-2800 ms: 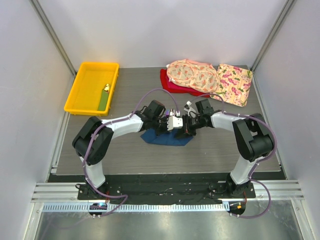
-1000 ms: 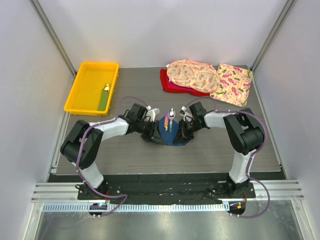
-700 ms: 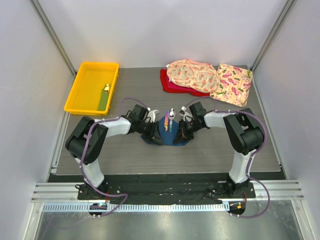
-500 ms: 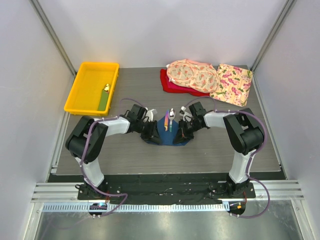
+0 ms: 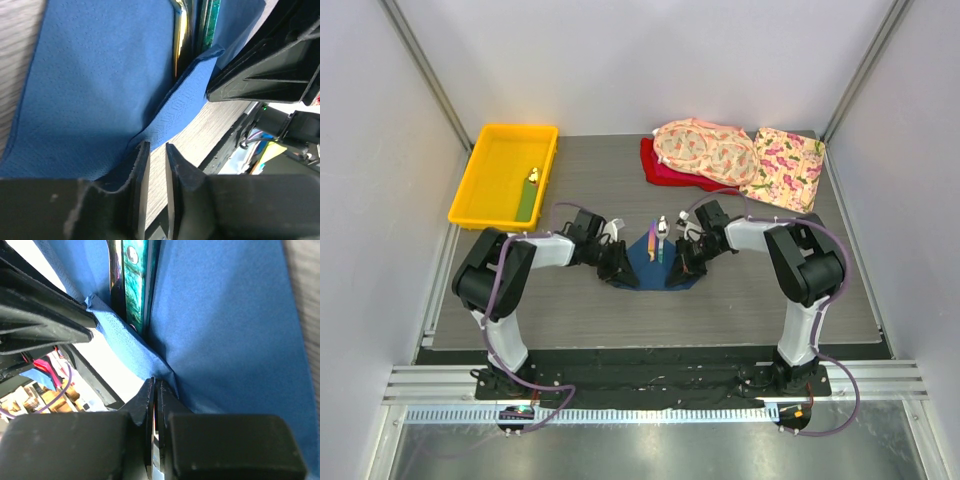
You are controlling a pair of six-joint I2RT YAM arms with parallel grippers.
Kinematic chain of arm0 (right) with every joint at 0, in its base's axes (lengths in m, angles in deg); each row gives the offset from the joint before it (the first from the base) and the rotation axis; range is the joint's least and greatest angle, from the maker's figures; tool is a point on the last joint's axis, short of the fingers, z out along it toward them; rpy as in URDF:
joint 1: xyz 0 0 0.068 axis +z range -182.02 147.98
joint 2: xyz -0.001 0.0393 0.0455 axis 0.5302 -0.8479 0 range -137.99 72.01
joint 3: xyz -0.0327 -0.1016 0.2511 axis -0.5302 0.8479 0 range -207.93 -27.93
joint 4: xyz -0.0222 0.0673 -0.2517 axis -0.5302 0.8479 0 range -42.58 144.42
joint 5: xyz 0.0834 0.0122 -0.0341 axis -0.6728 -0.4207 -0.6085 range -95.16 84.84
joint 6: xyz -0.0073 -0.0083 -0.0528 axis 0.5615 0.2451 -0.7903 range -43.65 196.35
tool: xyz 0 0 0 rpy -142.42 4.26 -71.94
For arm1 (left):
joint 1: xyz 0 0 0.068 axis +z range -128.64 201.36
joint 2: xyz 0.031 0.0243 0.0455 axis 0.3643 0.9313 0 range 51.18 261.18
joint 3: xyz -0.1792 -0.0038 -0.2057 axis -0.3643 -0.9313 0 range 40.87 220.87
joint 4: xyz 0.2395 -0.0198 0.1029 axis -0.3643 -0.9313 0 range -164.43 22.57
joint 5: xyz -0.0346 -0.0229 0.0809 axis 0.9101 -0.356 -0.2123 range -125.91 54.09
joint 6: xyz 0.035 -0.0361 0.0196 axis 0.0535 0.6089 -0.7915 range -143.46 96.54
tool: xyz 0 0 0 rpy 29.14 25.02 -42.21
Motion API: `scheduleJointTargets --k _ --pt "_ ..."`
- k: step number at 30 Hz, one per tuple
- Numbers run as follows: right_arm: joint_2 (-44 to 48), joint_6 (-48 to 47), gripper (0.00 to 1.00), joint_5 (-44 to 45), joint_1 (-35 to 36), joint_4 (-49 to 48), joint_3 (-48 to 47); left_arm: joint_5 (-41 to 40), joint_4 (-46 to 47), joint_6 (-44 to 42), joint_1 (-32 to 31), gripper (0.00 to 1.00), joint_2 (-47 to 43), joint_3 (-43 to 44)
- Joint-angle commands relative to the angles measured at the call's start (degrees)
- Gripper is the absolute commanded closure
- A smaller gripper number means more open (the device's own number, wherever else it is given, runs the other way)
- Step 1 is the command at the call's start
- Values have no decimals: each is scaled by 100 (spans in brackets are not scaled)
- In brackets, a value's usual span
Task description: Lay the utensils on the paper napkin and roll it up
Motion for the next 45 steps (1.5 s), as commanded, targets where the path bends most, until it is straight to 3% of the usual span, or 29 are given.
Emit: scheduleJointTargets --k 1,5,10,28,38,45 --pt "-70 -402 95 623 -2 22 -198 -202 119 162 86 81 234 -201" --pt "158 -622 95 596 -11 241 -50 -219 154 189 86 92 349 -183" --pt "326 -946 95 719 -72 514 92 -246 163 233 86 99 393 -183" --pt "651 -1624 92 1010 -371 1297 39 -290 172 259 78 100 410 -201" --pt "1116 -983 91 -1 -152 919 -269 -272 180 233 77 100 349 -174" --pt "1196 -517 91 -55 191 445 -190 -281 172 207 78 100 340 -183"
